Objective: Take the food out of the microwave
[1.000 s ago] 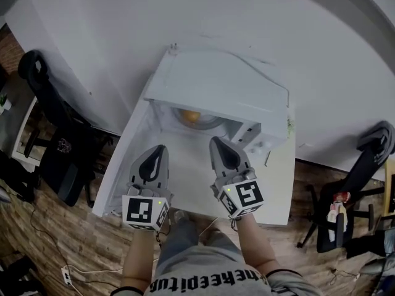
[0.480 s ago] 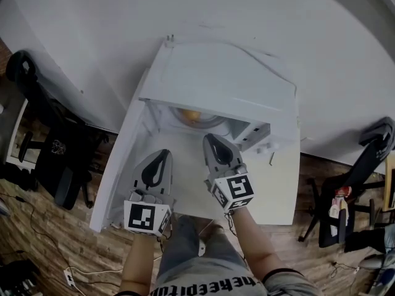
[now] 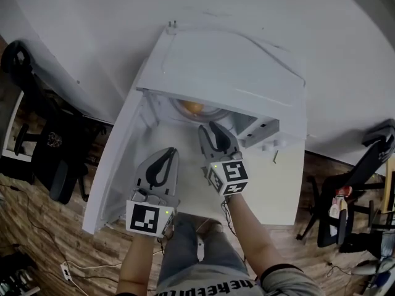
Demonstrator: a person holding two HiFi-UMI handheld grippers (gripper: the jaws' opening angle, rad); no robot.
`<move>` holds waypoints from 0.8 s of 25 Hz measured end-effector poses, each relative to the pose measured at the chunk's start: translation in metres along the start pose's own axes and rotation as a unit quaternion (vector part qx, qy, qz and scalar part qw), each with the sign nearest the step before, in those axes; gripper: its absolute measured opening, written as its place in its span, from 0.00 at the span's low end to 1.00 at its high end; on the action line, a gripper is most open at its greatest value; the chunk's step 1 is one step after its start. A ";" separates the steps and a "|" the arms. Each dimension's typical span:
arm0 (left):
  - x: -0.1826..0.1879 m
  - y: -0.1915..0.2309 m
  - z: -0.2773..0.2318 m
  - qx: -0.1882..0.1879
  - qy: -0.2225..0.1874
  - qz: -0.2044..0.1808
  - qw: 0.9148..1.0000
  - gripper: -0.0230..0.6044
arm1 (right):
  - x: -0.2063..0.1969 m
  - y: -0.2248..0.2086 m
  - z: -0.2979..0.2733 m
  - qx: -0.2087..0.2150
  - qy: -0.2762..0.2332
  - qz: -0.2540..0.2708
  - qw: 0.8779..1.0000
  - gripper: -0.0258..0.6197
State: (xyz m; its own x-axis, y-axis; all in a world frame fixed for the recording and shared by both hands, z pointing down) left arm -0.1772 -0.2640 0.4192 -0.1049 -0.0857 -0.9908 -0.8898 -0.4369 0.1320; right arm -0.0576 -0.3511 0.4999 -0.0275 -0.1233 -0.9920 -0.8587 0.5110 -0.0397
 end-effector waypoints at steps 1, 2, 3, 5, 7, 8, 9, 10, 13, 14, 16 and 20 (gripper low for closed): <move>-0.002 0.000 0.001 0.001 0.000 0.001 1.000 0.06 | -0.003 0.000 -0.004 0.000 0.002 0.000 1.000 0.24; -0.003 0.000 0.001 0.002 -0.001 0.002 1.000 0.06 | -0.006 -0.001 -0.008 0.000 0.004 0.002 1.000 0.25; -0.004 0.000 0.002 0.002 -0.001 0.003 1.000 0.06 | -0.009 -0.001 -0.012 0.001 0.007 0.003 1.000 0.26; -0.007 -0.001 0.004 0.000 0.007 0.006 1.000 0.06 | -0.014 -0.001 -0.020 0.001 0.012 0.009 1.000 0.27; -0.010 0.000 0.005 0.000 0.014 0.006 1.000 0.06 | -0.018 -0.003 -0.027 0.000 0.016 0.013 1.000 0.29; -0.008 0.001 0.005 0.002 0.009 0.002 1.000 0.06 | -0.020 -0.004 -0.031 -0.001 0.019 0.012 1.000 0.31; -0.007 0.002 0.005 0.004 0.004 -0.001 1.000 0.06 | -0.022 -0.005 -0.034 -0.003 0.021 0.009 1.000 0.32; -0.007 0.003 0.005 0.005 0.004 -0.001 1.000 0.06 | -0.024 -0.006 -0.036 -0.005 0.024 0.006 1.000 0.34; -0.010 0.004 0.007 0.006 0.012 0.004 1.000 0.06 | -0.027 -0.008 -0.043 -0.012 0.029 0.001 0.999 0.37; -0.010 0.005 0.007 0.006 0.011 0.005 1.000 0.06 | -0.029 -0.008 -0.045 -0.013 0.032 0.002 0.999 0.37; -0.010 0.006 0.007 0.005 0.011 0.009 1.000 0.06 | -0.031 -0.007 -0.050 -0.014 0.037 0.005 0.999 0.39; -0.006 0.008 0.006 0.006 0.000 0.008 1.000 0.06 | -0.033 -0.007 -0.057 -0.023 0.043 0.001 0.999 0.41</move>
State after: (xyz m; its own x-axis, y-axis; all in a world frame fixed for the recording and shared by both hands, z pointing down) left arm -0.1864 -0.2612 0.4264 -0.1189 -0.0915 -0.9887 -0.8932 -0.4251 0.1467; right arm -0.0797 -0.3995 0.5397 -0.0713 -0.1961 -0.9780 -0.8809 0.4722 -0.0304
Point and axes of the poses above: the fingertips, and each gripper's own axes: z backward along the fingers, y to its left, x out of its top, the point moved 4 cm from there along z, backward along the fingers, and after that the axes turned 5 degrees about z, right-handed, at the moved point
